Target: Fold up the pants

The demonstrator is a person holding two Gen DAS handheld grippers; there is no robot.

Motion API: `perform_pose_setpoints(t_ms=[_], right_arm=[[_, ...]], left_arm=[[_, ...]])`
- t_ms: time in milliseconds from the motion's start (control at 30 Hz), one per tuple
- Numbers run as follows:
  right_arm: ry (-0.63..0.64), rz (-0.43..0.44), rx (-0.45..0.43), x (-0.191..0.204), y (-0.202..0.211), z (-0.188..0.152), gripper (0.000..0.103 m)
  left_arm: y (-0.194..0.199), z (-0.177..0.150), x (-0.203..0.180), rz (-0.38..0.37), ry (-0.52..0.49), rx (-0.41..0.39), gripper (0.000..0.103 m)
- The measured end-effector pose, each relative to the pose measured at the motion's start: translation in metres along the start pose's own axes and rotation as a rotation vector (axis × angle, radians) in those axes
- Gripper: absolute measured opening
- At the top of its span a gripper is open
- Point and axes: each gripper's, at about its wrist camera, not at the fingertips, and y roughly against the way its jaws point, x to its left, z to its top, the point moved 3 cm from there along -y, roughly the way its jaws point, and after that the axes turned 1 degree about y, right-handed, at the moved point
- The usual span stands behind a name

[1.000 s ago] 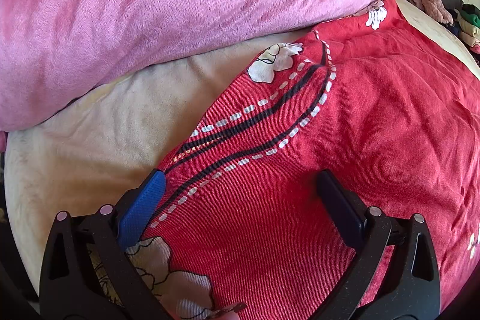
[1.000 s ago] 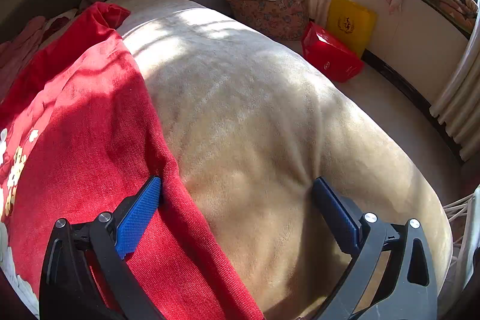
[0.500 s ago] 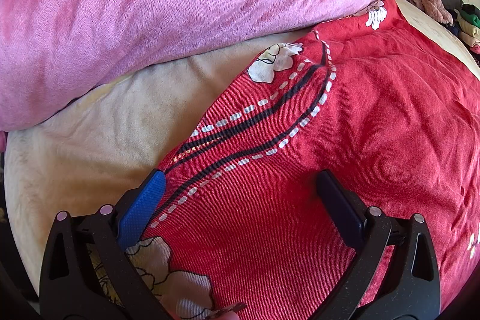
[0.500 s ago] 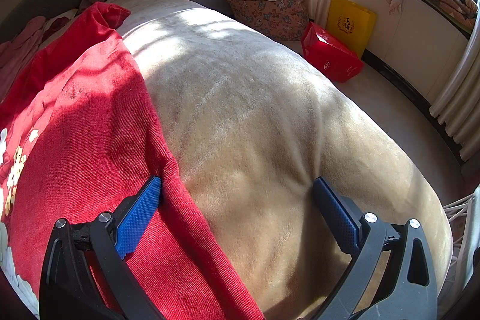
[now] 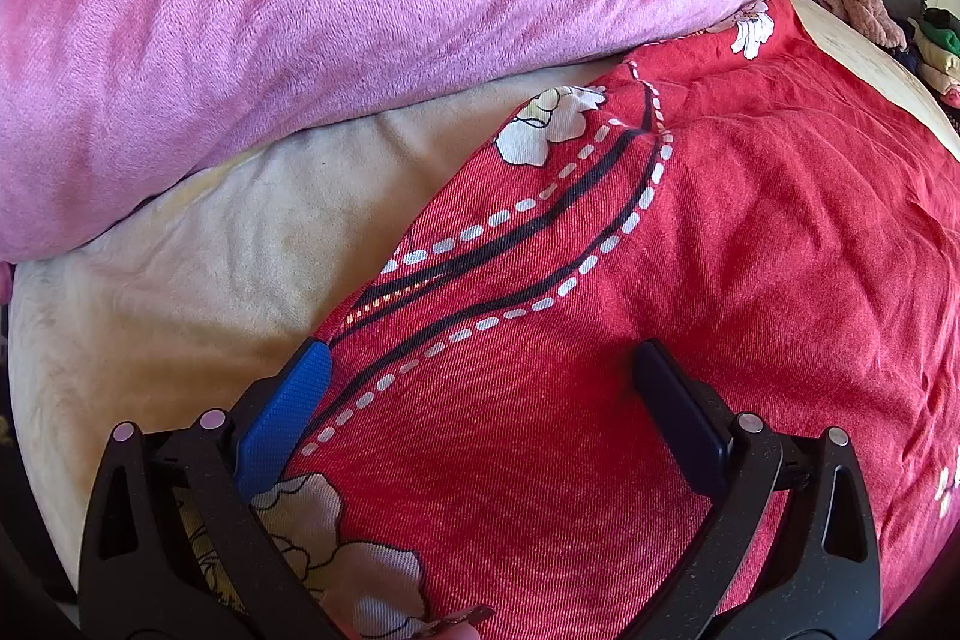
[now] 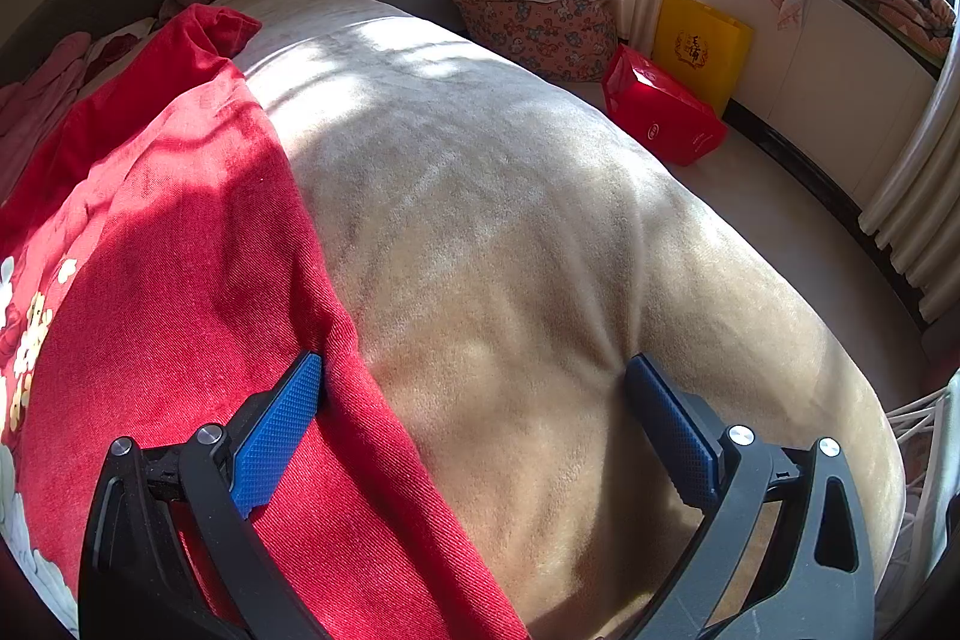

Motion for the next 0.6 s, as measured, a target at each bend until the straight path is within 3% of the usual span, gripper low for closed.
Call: perform_pose_setpoints(t_ms=[600], right_arm=[[-0.001,0.001,0.0,0.0002,0.0004,-0.0005,0.099]], left_arm=[[0.0018,-0.0007,-0.0009,-0.009,0.004,-0.008,0.095]])
